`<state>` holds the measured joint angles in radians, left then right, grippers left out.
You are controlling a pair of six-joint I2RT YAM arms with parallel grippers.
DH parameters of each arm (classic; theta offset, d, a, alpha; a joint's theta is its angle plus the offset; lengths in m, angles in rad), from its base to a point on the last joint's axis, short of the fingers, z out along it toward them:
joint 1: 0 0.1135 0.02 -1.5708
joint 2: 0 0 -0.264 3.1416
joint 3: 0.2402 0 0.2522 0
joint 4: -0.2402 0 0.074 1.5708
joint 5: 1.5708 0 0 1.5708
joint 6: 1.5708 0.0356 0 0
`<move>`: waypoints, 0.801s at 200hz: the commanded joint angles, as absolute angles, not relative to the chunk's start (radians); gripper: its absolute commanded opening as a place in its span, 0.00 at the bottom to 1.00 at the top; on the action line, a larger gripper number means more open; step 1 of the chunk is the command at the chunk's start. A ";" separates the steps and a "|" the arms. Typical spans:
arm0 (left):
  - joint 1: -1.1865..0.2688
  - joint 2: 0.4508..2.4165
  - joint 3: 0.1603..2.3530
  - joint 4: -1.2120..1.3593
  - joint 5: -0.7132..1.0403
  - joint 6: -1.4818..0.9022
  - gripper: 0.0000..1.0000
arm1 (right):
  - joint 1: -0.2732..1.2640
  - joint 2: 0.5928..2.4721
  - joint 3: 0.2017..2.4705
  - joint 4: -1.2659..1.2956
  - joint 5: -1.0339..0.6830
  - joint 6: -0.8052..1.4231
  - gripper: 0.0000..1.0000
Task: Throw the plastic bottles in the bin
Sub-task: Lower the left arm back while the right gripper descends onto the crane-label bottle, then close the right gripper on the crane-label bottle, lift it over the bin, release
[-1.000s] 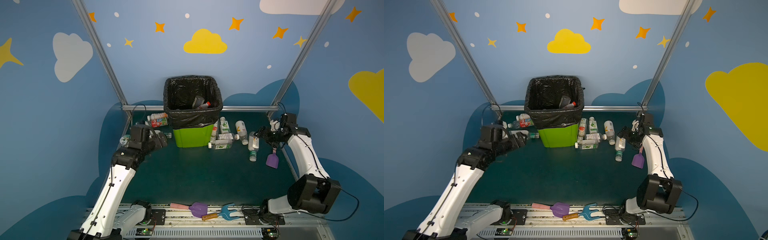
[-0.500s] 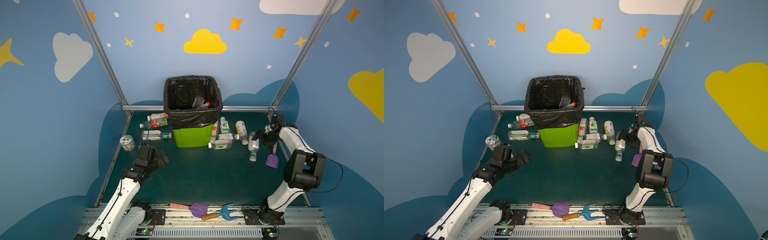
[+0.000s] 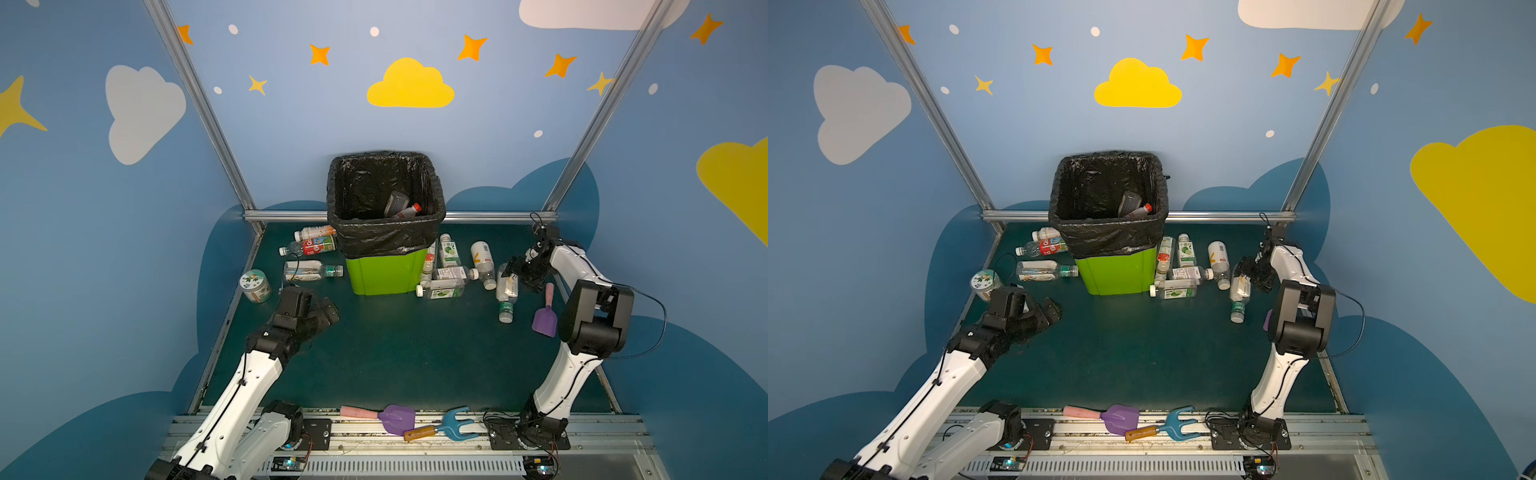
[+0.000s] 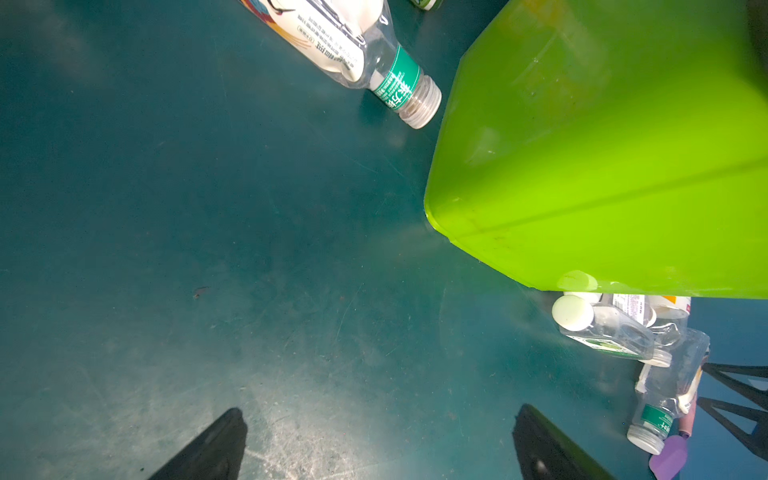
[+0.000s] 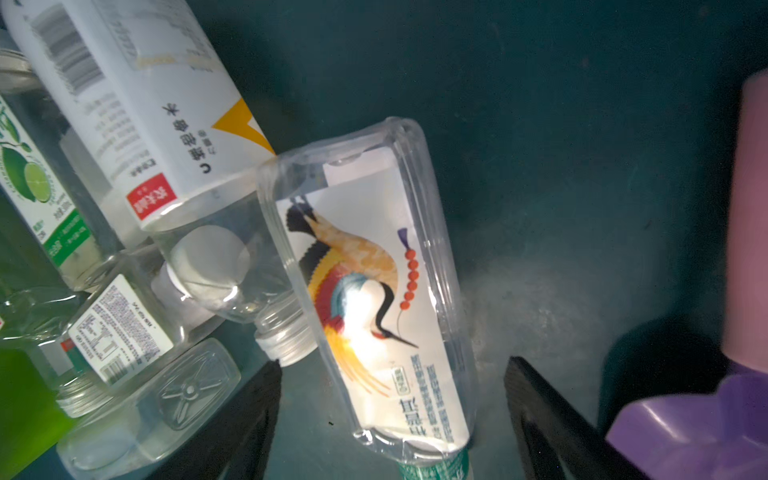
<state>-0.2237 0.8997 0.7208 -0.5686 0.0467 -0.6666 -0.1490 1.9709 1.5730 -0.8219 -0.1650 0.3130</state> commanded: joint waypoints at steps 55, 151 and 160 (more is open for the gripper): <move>-0.225 0.917 0.742 -0.557 0.034 -0.675 1.00 | -0.153 2.047 1.653 -0.865 -0.183 0.299 0.83; -0.225 0.924 0.746 -0.559 0.032 -0.694 1.00 | -0.150 2.108 1.674 -0.879 -0.201 0.291 0.69; -0.226 0.922 0.746 -0.561 0.032 -0.695 1.00 | -0.151 2.102 1.671 -0.878 -0.201 0.292 0.65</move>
